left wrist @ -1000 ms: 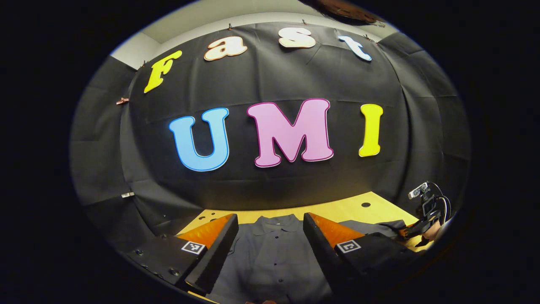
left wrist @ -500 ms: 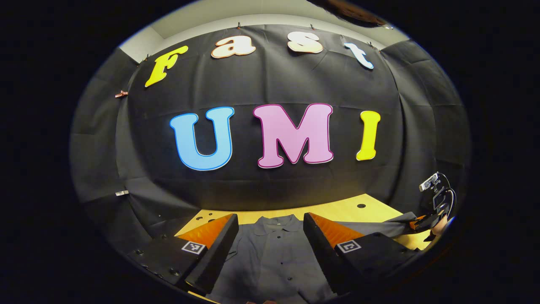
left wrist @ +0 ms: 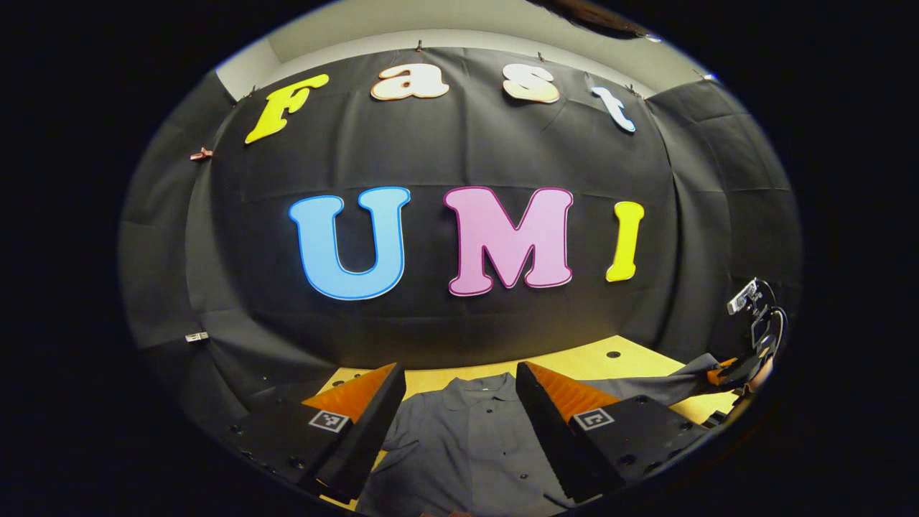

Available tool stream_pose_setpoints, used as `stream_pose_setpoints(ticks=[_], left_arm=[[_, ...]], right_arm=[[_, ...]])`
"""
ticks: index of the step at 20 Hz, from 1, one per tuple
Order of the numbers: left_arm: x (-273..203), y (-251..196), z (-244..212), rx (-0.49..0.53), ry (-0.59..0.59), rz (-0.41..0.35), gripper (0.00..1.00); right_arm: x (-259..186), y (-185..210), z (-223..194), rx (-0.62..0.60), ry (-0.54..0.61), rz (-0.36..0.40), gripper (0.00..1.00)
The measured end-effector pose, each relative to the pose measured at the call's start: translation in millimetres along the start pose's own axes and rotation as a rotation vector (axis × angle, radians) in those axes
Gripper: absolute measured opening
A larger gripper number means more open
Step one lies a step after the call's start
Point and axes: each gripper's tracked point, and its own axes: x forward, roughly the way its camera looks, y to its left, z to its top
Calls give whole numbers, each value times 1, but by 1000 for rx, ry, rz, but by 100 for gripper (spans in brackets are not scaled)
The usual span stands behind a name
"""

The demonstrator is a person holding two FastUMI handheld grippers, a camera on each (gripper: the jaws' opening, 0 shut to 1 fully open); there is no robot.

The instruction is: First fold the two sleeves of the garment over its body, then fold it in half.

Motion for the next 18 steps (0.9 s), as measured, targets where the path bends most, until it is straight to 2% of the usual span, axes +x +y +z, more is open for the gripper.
stream_pose_setpoints(ticks=[3, 7, 12, 13, 14, 16, 18], left_arm=[[-1, 18, -1, -7, -14, -13, 99], [-2, 42, -2, -29, -26, -22, 97], [-3, 76, -8, -32, -42, -26, 97], [-2, 84, -9, -33, -44, -24, 97], [-2, 92, -12, -36, -44, -21, 98], [0, 107, -18, -42, -42, -13, 97], [2, 125, -25, -42, -36, 0, 97]], right_arm=[[-18, 35, 24, -2, -29, 61, 5], [-34, 82, 57, -7, -81, 105, 5], [-44, 140, 90, -15, -123, 121, 5], [-45, 151, 94, -7, -128, 128, 10], [-45, 163, 100, -1, -134, 136, 10], [-44, 186, 113, 14, -146, 149, 5], [-42, 209, 126, 38, -157, 168, 5]])
